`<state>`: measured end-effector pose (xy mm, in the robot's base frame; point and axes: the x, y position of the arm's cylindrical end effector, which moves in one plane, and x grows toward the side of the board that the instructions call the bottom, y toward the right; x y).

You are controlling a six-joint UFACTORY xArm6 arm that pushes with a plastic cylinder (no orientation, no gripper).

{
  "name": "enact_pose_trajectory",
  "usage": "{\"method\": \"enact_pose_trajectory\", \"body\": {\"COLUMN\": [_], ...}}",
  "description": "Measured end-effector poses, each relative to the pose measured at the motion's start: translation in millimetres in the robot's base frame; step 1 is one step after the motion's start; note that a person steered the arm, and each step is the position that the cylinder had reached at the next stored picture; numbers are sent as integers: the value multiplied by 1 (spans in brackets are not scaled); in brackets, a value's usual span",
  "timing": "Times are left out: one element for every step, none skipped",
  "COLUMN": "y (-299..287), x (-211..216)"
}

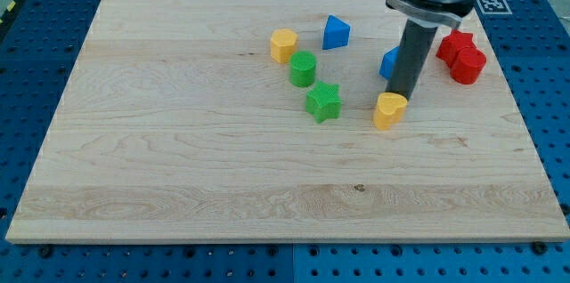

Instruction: Make a diagonal line with green blocks and yellow blocks

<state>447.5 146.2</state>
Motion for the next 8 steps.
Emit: {"method": "enact_pose_trajectory", "body": {"y": [0,18,52,35,-7,-24,-14,36], "x": [25,27,34,52,50,49,49,55]}}
